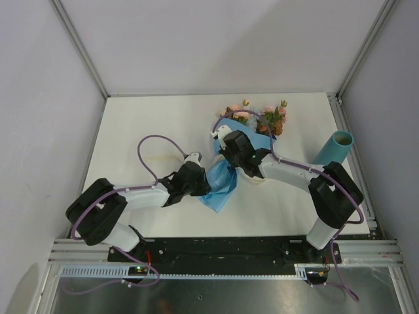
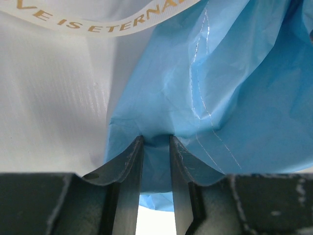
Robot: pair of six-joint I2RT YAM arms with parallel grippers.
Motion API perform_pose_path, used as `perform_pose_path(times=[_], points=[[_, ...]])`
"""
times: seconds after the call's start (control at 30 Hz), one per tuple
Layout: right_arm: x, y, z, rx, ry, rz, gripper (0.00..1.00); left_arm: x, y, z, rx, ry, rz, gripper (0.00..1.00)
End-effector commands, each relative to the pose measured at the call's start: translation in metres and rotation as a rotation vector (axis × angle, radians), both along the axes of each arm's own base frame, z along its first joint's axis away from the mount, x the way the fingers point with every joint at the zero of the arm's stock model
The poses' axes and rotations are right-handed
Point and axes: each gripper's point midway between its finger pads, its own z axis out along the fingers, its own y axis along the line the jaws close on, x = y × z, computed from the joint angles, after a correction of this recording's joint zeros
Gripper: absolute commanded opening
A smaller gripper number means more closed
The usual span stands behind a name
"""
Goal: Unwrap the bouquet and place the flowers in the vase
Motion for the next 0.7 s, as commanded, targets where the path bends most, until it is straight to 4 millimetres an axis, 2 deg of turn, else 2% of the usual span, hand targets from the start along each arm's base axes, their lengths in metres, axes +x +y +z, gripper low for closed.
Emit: perform_pose_path(times=[0.0,0.2,0.43,0.67], points=[[0.024,-0.004,0.048,-0.002,-0.213,-0.111,0.01,0.0,0.0,-0.001,0.004,0.007,0.026,0.33],[0.033,-0.01,0.079,-0.005,-0.379,-0.199,0.01,-0.003,-0.001,-0.006,0.011,0.022,0.033,0.32],[0.031,-0.017,0.098,-0.014,-0.514,-0.249,0.01,-0.004,-0.005,-0.006,0.013,0.025,0.026,0.32],[0.029,-0.022,0.128,0.04,-0.588,-0.272,0.02,-0.004,-0.009,-0.004,0.015,0.022,0.024,0.32]])
